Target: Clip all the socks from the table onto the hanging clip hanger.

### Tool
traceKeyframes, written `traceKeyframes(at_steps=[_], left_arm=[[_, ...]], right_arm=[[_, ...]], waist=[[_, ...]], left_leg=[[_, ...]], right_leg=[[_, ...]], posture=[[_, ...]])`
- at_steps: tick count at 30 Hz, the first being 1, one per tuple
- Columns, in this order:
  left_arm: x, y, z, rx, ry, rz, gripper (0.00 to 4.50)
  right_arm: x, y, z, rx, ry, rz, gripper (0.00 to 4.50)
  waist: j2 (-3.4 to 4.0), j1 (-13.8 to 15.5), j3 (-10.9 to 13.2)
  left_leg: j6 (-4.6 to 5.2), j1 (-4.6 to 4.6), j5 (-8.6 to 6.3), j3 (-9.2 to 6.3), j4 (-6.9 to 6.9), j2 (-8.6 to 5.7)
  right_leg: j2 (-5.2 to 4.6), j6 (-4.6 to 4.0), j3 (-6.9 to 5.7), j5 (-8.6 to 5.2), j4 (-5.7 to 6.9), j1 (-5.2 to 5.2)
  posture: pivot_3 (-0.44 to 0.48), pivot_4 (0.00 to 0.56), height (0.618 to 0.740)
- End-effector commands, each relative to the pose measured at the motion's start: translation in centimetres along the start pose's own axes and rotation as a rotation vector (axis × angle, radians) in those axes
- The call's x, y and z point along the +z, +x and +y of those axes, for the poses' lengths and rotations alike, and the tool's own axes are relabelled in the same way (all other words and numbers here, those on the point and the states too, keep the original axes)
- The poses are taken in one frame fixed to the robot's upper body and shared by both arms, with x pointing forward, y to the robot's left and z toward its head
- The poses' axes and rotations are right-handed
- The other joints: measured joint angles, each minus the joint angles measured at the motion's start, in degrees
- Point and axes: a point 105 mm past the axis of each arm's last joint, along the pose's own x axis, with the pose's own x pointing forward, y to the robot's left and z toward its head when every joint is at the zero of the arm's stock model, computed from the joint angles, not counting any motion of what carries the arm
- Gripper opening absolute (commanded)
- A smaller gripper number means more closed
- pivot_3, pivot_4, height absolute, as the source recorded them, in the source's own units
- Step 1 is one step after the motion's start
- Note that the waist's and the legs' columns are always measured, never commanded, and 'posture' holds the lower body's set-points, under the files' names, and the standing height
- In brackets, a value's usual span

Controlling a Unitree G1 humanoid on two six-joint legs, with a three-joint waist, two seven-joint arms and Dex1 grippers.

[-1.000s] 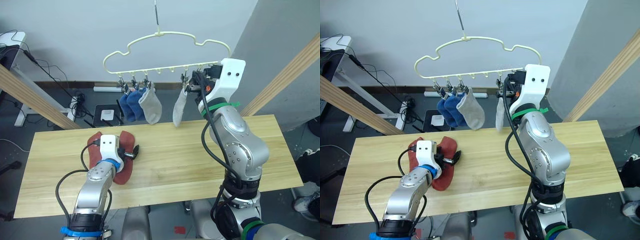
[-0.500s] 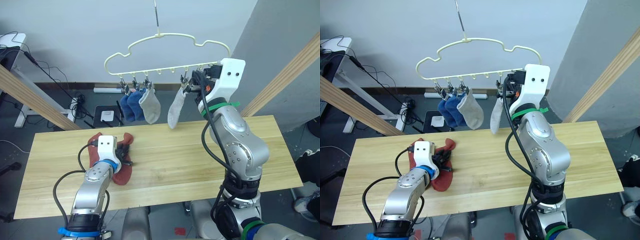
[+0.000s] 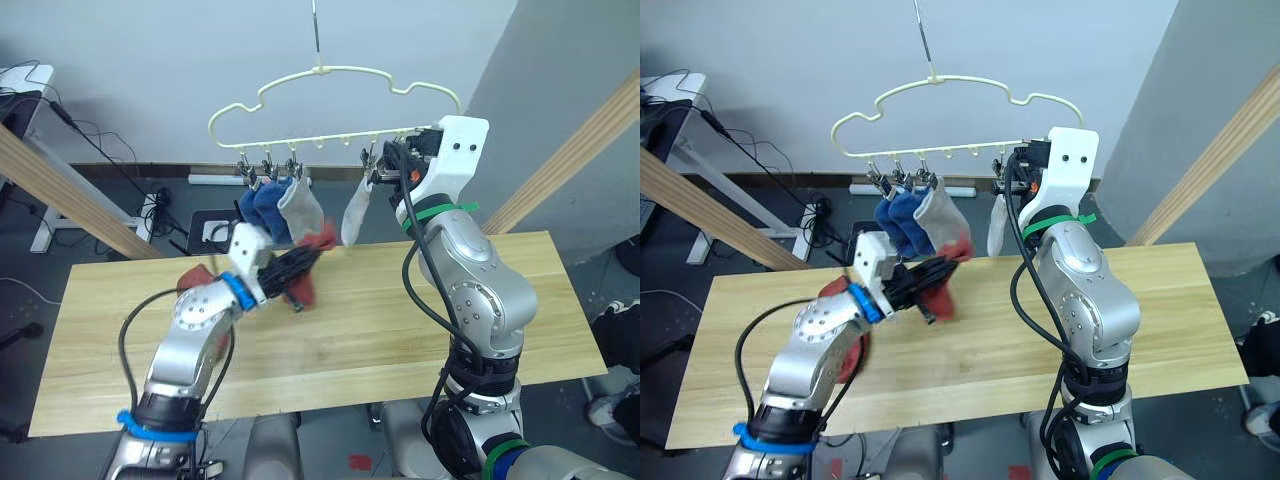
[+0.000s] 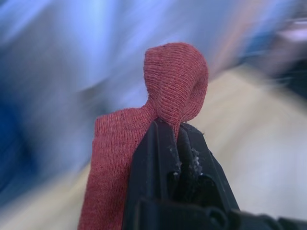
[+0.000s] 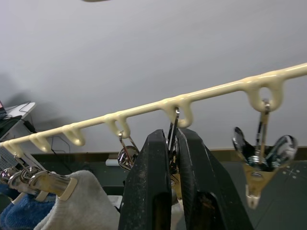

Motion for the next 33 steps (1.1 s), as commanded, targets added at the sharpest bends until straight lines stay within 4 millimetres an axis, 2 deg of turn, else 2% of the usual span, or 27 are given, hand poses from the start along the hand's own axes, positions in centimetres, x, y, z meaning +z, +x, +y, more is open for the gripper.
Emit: traceKeyframes(at_steps=[1,4,10,20,24,30,33], left_arm=[[0.7,1.2,-0.2,-0.021,0.000,-0.037,0.04],[1.4,3.2,0.2,0.030,0.011,-0.076,0.04],[1.7,5.3,0.3,0.092,0.023,-0.110,0.04],[2.2,6.2,1.5,0.132,-0.016,-0.133,0.04],[3.4,7.0,2.4,0.162,-0.060,-0.167,0.04],[5.0,7.5,2.4,0.142,-0.088,-0.197,0.04],[5.1,7.6,2.6,0.148,-0.099,-0.197,0.04]], right_arm=[[1.6,-0.2,0.7,0.031,-0.002,-0.061,0.00],[1.7,-0.2,0.6,0.030,-0.004,-0.062,0.00],[1.7,-0.1,0.7,0.031,-0.007,-0.061,0.00],[1.6,-0.2,0.7,0.031,-0.006,-0.057,0.00],[1.6,-0.2,0.8,0.031,-0.004,-0.054,0.00],[1.6,-0.3,0.8,0.032,-0.004,-0.052,0.00],[1.5,-0.3,0.7,0.030,-0.004,-0.051,0.00]], waist=[[0.00,-0.3,0.0],[0.00,-0.1,0.0],[0.00,-0.2,0.0],[0.00,-0.2,0.0],[-0.01,-0.2,0.0],[-0.01,-0.2,0.0],[-0.01,-0.2,0.0]], left_leg=[[0.01,0.00,0.00,-0.01,-0.01,0.01],[0.01,-0.06,-0.01,-0.14,-0.04,0.00],[0.01,-0.09,-0.01,-0.12,-0.01,-0.02],[0.02,-0.09,0.00,-0.12,0.00,-0.02],[0.02,-0.10,0.00,-0.13,0.01,-0.03],[0.02,-0.10,0.00,-0.12,0.00,-0.03],[0.01,-0.10,0.00,-0.13,0.00,-0.03]], right_leg=[[0.02,0.00,0.00,0.00,-0.01,-0.01],[0.03,-0.01,-0.12,0.00,-0.01,-0.04],[0.00,0.00,-0.10,0.01,-0.01,-0.03],[0.00,0.00,-0.10,0.00,0.01,-0.03],[0.00,0.00,-0.12,0.01,0.01,-0.03],[0.00,0.00,-0.11,0.01,-0.01,-0.02],[0.00,0.00,-0.12,0.01,0.00,-0.02]], posture=[[-0.145,0.324,0.740],[-0.155,0.322,0.740],[-0.166,0.320,0.740],[-0.168,0.320,0.740],[-0.170,0.321,0.740],[-0.173,0.322,0.740],[-0.173,0.322,0.740]])
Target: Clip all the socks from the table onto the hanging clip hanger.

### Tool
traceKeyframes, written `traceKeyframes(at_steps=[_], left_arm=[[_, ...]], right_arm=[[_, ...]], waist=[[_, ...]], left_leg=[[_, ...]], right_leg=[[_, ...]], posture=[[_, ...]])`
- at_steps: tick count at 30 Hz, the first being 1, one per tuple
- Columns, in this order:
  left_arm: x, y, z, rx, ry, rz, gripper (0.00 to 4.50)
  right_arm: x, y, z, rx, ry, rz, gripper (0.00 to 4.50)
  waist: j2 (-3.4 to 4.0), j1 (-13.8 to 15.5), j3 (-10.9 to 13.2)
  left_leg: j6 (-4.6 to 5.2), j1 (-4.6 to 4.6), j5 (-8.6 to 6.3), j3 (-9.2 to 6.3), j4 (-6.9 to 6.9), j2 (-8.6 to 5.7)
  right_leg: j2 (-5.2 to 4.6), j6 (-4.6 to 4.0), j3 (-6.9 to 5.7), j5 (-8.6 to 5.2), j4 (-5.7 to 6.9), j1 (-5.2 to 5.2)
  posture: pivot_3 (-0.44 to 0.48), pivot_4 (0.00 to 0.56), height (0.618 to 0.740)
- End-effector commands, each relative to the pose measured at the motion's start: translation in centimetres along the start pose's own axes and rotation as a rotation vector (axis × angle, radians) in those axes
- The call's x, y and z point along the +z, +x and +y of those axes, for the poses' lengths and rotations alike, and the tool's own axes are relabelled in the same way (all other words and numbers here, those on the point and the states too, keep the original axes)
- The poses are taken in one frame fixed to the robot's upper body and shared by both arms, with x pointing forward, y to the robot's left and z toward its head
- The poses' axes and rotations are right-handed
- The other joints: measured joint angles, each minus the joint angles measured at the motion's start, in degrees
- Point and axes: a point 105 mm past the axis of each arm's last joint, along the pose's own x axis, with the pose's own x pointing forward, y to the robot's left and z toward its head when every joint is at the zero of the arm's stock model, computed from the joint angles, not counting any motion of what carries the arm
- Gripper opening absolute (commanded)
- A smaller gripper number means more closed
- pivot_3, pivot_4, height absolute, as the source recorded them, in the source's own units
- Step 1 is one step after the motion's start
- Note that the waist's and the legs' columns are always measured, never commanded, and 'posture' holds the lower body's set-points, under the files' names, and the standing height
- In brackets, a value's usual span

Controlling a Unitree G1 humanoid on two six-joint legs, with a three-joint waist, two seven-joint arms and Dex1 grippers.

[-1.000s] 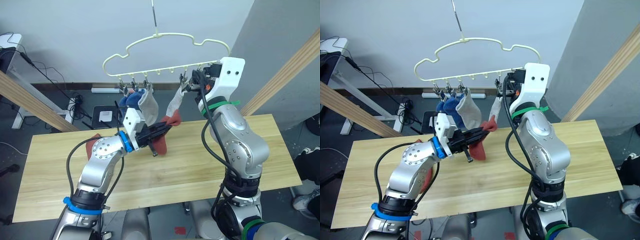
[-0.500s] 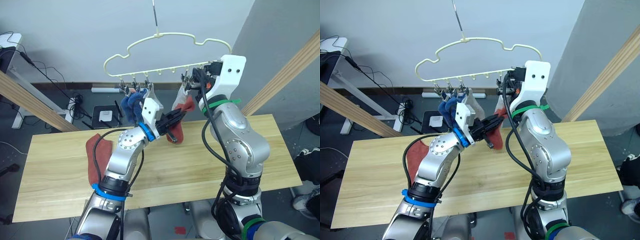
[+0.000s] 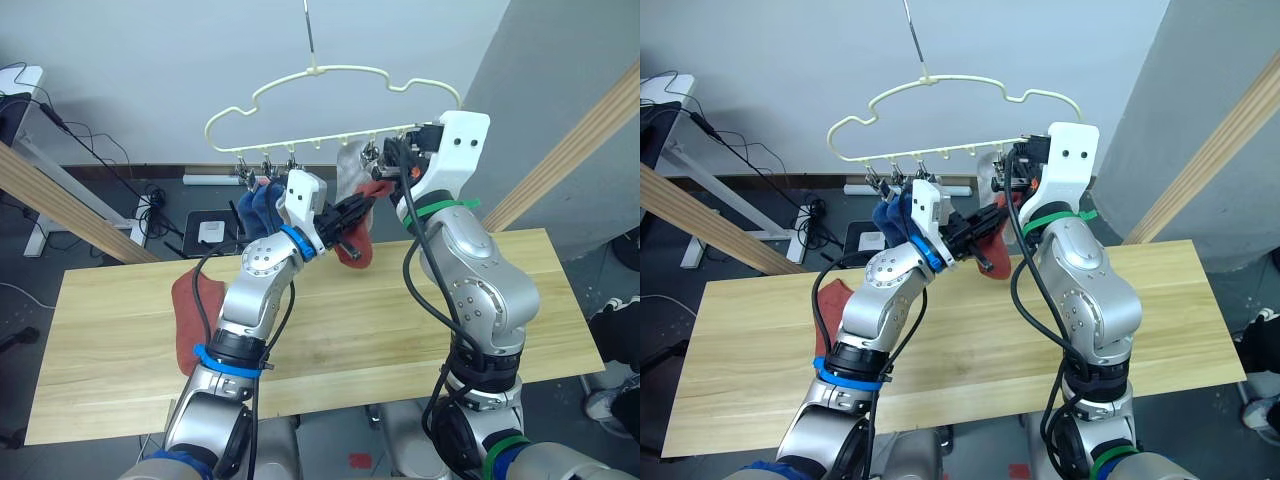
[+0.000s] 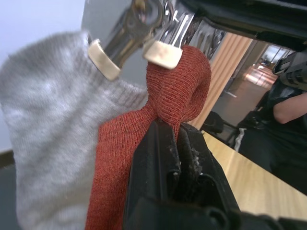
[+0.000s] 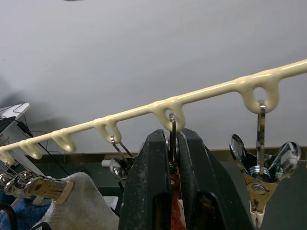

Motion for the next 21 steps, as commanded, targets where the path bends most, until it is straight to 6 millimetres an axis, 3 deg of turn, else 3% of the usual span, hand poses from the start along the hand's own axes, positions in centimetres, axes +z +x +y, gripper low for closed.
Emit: traceKeyframes(at_steps=[1,12,21], left_arm=[[2.2,0.4,-0.1,-0.002,0.015,-0.066,0.04],[2.4,0.5,0.0,0.011,0.017,-0.072,0.04],[2.5,0.7,0.0,0.010,0.027,-0.078,0.00]], right_arm=[[1.4,-0.4,0.7,0.028,0.002,-0.057,0.00],[1.2,-0.5,0.5,0.017,0.002,-0.054,0.00],[0.9,-1.2,1.8,0.092,0.026,-0.033,3.07]], waist=[[0.00,0.0,0.0],[0.00,0.0,0.0],[0.00,0.0,0.0]], left_leg=[[0.00,0.00,0.00,0.00,0.01,0.00],[0.00,0.00,0.00,0.01,0.00,0.00],[0.00,0.00,0.00,0.00,0.00,0.00]], right_leg=[[0.00,0.00,0.01,0.00,0.01,0.00],[0.00,0.00,0.01,0.00,0.00,0.00],[0.00,0.00,0.01,0.00,-0.01,0.00]], posture=[[-0.173,0.322,0.740],[-0.172,0.321,0.740],[-0.169,0.315,0.740]])
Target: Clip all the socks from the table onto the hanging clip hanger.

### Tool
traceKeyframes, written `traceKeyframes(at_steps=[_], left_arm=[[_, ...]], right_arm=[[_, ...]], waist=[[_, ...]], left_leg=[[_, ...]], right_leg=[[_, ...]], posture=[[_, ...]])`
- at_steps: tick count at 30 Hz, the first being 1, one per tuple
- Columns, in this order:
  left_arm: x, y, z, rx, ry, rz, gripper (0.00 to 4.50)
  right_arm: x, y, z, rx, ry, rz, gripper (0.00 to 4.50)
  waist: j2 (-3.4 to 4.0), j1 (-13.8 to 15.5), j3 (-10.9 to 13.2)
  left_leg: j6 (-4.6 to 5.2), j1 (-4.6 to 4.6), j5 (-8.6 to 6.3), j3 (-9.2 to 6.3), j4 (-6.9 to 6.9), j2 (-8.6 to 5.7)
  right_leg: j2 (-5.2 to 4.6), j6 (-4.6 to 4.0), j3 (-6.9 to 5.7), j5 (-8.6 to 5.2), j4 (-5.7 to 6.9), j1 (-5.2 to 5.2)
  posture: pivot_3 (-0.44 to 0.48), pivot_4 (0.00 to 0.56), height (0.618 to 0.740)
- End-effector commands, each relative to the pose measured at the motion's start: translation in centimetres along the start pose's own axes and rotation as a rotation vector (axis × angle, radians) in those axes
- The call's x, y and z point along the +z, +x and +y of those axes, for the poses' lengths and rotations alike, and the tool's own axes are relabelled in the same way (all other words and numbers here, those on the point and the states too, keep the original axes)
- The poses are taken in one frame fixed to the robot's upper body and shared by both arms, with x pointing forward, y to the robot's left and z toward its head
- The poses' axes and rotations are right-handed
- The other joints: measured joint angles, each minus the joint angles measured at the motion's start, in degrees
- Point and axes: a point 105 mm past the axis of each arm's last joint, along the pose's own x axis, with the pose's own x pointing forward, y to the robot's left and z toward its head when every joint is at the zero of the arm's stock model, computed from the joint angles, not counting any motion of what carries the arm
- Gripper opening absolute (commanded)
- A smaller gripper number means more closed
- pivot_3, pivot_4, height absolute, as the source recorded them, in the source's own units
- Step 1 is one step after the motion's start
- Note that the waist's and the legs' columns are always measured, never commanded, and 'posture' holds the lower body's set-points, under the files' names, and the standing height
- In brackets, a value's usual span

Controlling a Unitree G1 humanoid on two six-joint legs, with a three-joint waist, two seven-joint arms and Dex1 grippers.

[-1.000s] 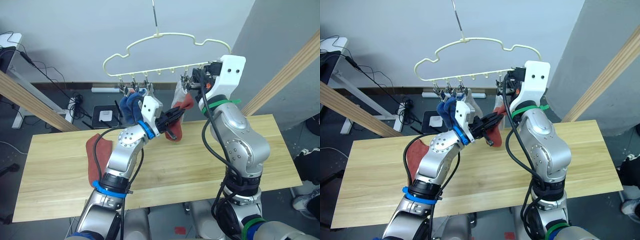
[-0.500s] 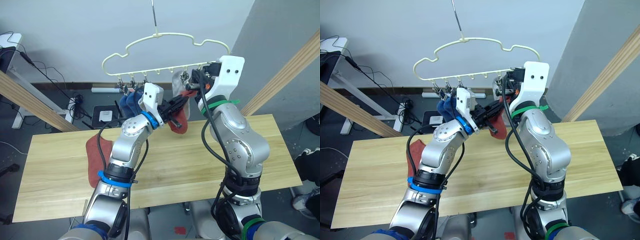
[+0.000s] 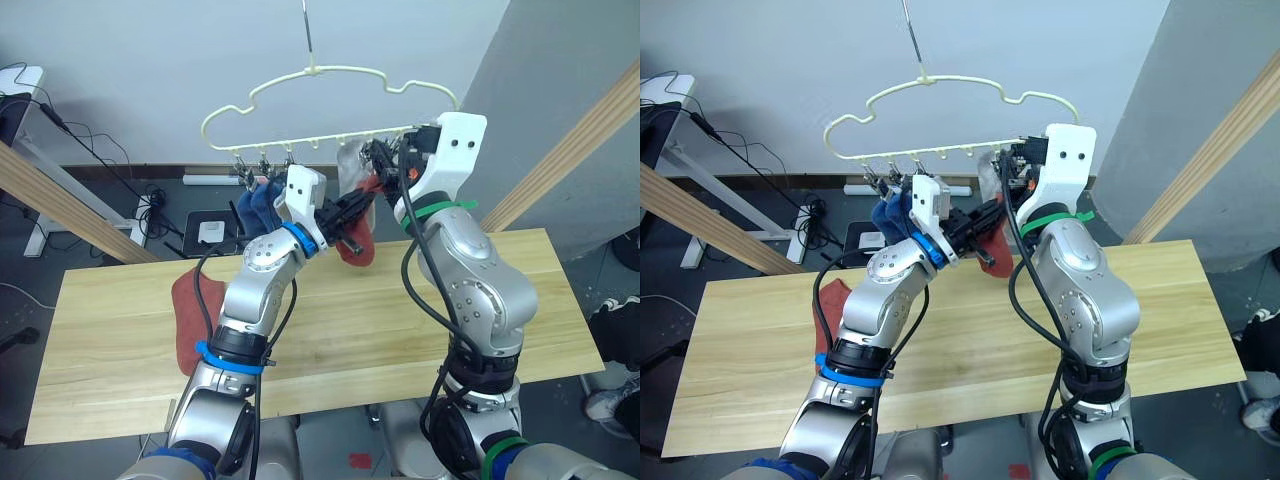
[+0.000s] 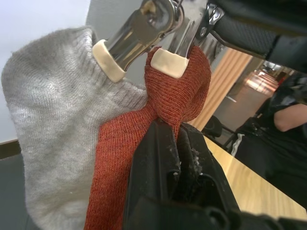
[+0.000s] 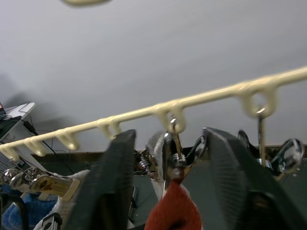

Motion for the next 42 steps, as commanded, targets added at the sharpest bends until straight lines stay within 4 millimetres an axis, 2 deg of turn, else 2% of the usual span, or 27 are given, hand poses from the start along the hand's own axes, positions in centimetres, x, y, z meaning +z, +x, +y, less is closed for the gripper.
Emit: traceKeyframes(at_steps=[1,6,9,13,16,25,31,35,42], left_arm=[[2.0,0.4,-0.5,-0.031,0.043,-0.072,0.00],[1.6,0.4,-0.4,-0.026,0.034,-0.048,0.00],[0.9,0.0,-0.5,-0.038,0.034,-0.016,0.77],[0.0,-0.9,-0.8,-0.081,0.073,0.023,2.05],[-0.4,-1.5,-1.5,-0.133,0.070,0.031,2.92],[-0.8,-2.7,-1.9,-0.171,0.081,0.016,2.92],[0.4,-4.9,-2.0,-0.281,0.088,0.019,2.92],[1.6,-5.1,-1.7,-0.305,0.099,0.007,2.92],[2.5,-5.0,-1.5,-0.321,0.115,-0.001,2.92]], right_arm=[[0.9,-1.1,1.4,0.082,0.002,-0.035,3.07],[0.9,-1.8,1.6,0.110,-0.028,-0.026,3.07],[0.6,-2.9,1.7,0.146,-0.086,-0.005,3.13],[0.6,-4.9,1.3,0.203,-0.234,0.008,3.13],[0.8,-5.2,0.7,0.181,-0.229,0.008,3.13],[1.4,-5.9,-0.9,0.115,-0.262,-0.015,3.13],[2.4,-5.6,-3.6,-0.051,-0.340,-0.065,3.13],[2.3,-5.3,-4.2,-0.081,-0.347,-0.068,3.13],[1.8,-5.1,-4.4,-0.092,-0.349,-0.053,3.13]], waist=[[0.00,0.0,0.0],[0.00,0.0,0.0],[-0.01,0.0,0.0],[-0.01,0.0,0.0],[-0.01,-0.1,0.0],[-0.01,-0.1,0.0],[-0.01,-0.5,0.0],[-0.01,-0.5,0.0],[-0.01,-0.5,0.0]], left_leg=[[0.00,0.00,0.00,0.00,0.00,0.00],[0.00,0.00,0.00,0.00,0.00,-0.01],[0.00,0.00,0.00,-0.02,0.01,0.00],[0.00,0.00,0.00,0.01,-0.01,-0.02],[0.00,0.02,0.00,-0.01,0.00,-0.01],[0.00,0.05,0.01,0.00,0.04,-0.01],[0.00,0.05,0.01,-0.01,0.01,0.00],[0.00,0.05,0.01,-0.01,0.03,0.00],[0.00,0.05,0.01,0.00,0.02,0.00]], right_leg=[[0.00,0.00,0.00,0.00,0.00,0.00],[0.00,0.00,0.00,0.00,0.00,0.00],[0.00,0.00,-0.02,0.00,0.01,0.01],[-0.01,0.01,0.01,-0.01,-0.04,0.01],[0.00,0.01,0.00,-0.01,-0.01,0.01],[0.00,0.03,0.01,0.00,0.01,0.05],[0.02,0.03,0.01,0.00,0.00,0.05],[0.01,0.05,0.01,-0.02,0.00,0.05],[0.01,0.04,0.02,-0.01,-0.01,0.05]], posture=[[-0.167,0.314,0.740],[-0.167,0.314,0.740],[-0.173,0.314,0.740],[-0.177,0.316,0.740],[-0.178,0.316,0.740],[-0.182,0.319,0.740],[-0.175,0.320,0.740],[-0.170,0.321,0.740],[-0.166,0.321,0.740]])
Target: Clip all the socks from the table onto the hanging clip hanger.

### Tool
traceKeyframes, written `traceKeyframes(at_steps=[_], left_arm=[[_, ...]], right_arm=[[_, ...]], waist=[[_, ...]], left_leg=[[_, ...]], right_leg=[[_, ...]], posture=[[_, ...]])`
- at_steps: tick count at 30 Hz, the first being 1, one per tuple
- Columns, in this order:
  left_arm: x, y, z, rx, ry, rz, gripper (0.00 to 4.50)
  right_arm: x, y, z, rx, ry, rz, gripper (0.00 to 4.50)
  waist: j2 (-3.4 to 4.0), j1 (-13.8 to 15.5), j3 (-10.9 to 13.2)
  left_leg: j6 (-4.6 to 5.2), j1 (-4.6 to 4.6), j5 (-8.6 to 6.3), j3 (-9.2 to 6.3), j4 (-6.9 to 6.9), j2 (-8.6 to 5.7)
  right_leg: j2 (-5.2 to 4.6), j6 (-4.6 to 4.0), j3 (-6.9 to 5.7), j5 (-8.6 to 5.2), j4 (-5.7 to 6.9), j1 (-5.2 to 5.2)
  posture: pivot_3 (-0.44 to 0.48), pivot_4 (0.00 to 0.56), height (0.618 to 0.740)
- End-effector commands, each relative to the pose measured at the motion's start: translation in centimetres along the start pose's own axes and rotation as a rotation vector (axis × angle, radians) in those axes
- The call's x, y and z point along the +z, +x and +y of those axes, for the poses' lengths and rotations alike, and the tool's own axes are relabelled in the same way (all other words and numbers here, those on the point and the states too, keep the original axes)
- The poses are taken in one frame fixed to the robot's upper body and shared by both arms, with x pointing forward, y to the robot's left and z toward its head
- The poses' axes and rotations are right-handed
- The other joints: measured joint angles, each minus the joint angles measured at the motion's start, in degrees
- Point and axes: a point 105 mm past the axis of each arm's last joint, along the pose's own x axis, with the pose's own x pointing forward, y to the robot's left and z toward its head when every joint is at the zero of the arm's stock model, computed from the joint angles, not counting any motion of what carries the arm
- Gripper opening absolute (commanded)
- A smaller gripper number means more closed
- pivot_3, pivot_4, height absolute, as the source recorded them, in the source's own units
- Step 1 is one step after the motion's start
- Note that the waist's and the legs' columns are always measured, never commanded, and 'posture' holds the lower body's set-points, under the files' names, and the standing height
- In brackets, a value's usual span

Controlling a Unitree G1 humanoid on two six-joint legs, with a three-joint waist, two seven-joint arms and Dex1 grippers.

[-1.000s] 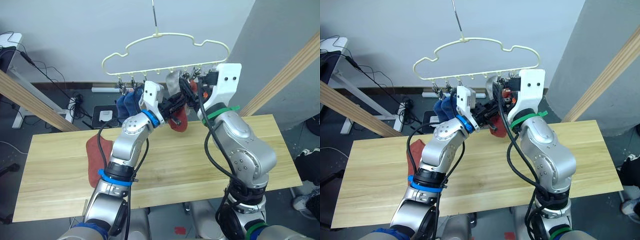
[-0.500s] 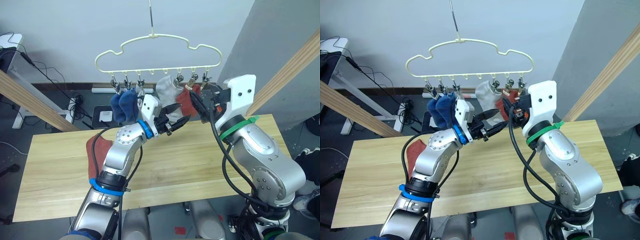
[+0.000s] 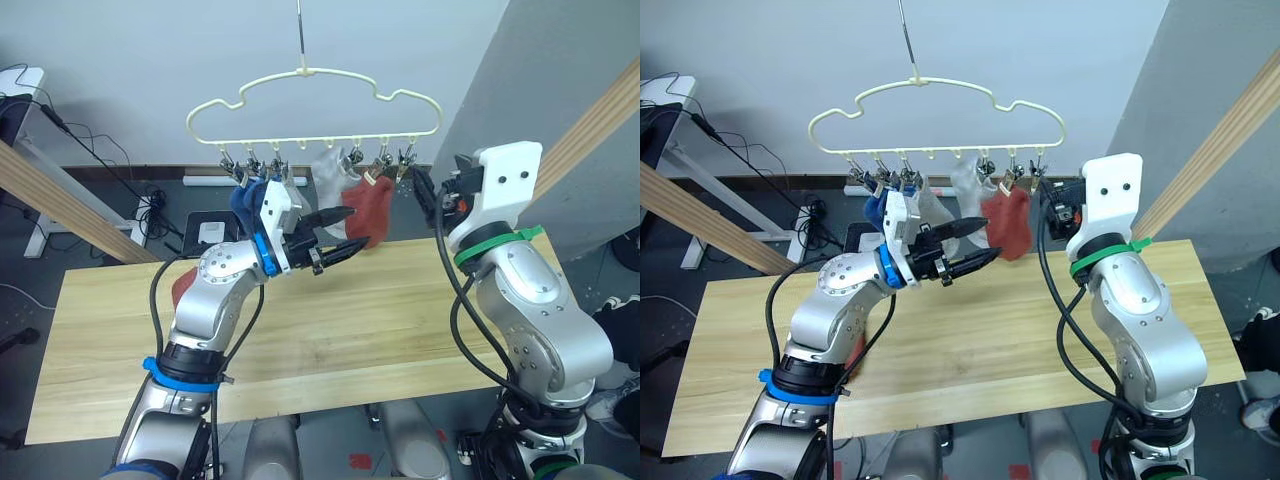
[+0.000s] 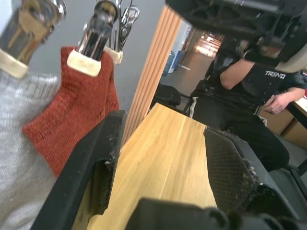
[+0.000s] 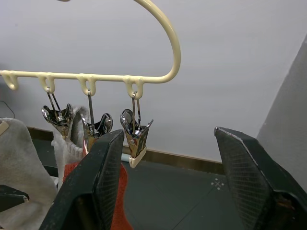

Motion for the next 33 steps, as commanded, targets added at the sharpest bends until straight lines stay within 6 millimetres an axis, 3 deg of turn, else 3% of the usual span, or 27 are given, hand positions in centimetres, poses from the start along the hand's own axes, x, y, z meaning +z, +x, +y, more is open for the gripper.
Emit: traceKeyframes(at_steps=[1,6,9,11,33], left_arm=[[2.1,0.0,-0.2,-0.031,0.038,-0.056,2.92],[2.8,-0.1,0.2,-0.037,0.049,-0.056,2.92],[3.0,0.1,0.4,-0.039,0.055,-0.057,2.96],[3.1,0.2,0.4,-0.041,0.059,-0.060,2.96],[4.1,0.7,0.8,-0.073,0.099,-0.070,2.96]], right_arm=[[0.6,-0.2,-0.2,-0.022,-0.007,-0.037,3.13],[0.4,0.0,0.1,-0.019,0.009,-0.033,3.13],[0.2,0.2,0.4,-0.016,0.023,-0.027,2.51],[0.0,0.4,0.5,-0.016,0.025,-0.022,1.86],[-1.0,3.0,1.9,0.005,0.076,0.014,1.86]], waist=[[0.00,0.0,0.0],[0.00,0.0,0.0],[0.00,0.0,0.0],[0.00,0.0,0.0],[0.00,0.1,0.0]], left_leg=[[0.00,0.00,0.00,0.00,0.00,0.00],[0.00,0.00,0.00,-0.01,0.01,0.00],[0.00,0.00,0.00,-0.01,0.00,0.00],[0.00,0.00,0.00,0.00,0.00,0.00],[0.00,0.00,0.00,0.00,0.00,0.00]], right_leg=[[0.00,0.00,0.00,0.00,0.00,0.00],[0.00,0.00,-0.01,0.00,0.01,0.00],[0.01,0.00,-0.01,0.00,0.01,0.00],[0.00,0.00,0.00,0.00,0.00,0.00],[0.00,-0.01,-0.01,0.01,0.01,0.00]], posture=[[-0.166,0.321,0.740],[-0.164,0.320,0.740],[-0.162,0.321,0.740],[-0.162,0.321,0.740],[-0.156,0.315,0.740]])
